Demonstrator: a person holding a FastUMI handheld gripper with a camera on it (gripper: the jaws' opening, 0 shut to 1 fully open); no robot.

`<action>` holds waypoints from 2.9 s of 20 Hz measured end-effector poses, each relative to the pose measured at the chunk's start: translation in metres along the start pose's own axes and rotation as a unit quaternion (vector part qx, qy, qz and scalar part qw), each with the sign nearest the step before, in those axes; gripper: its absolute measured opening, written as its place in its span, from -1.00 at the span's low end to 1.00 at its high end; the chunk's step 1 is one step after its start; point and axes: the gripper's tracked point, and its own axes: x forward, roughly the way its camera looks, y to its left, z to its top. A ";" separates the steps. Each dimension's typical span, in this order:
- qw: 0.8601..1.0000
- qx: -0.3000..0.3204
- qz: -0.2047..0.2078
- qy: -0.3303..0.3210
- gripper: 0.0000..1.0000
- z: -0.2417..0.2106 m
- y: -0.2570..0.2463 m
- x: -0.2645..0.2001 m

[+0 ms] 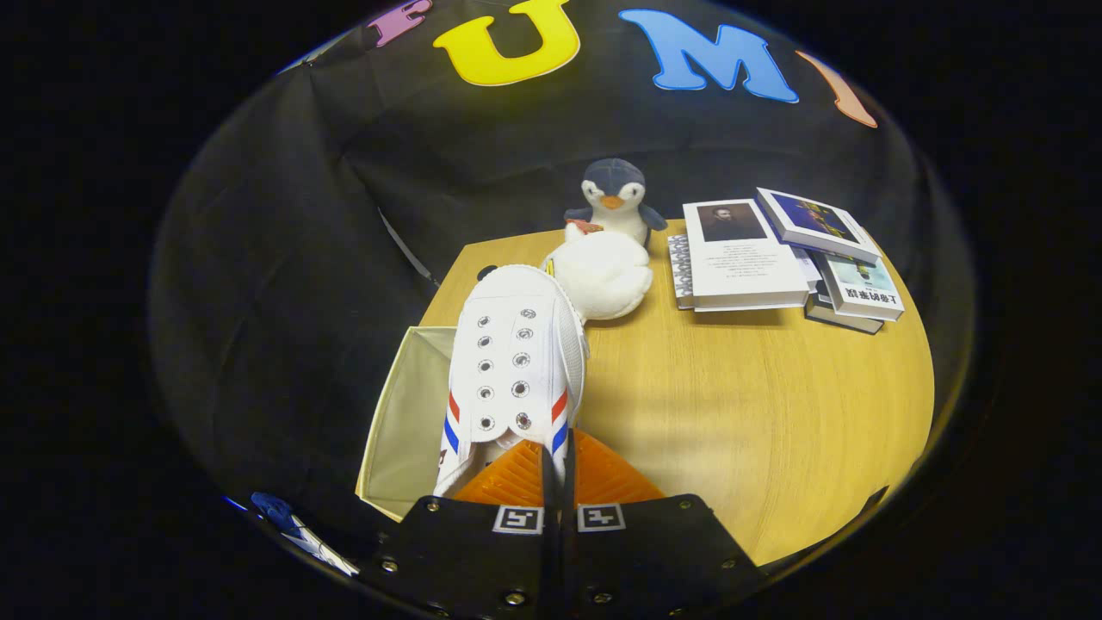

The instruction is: Open the storage box then place both shoes into the box .Put the left shoe in first, then the right shoe, with the right side of both shoes facing outward in a uniform manner.

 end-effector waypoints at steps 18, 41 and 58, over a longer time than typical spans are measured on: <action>0.998 -0.013 -0.007 -0.068 0.95 0.016 0.030 0.009; 0.884 -0.154 -0.128 -0.423 0.95 0.099 -0.068 -0.220; 0.861 -0.108 -0.143 -0.476 0.95 0.100 -0.117 -0.261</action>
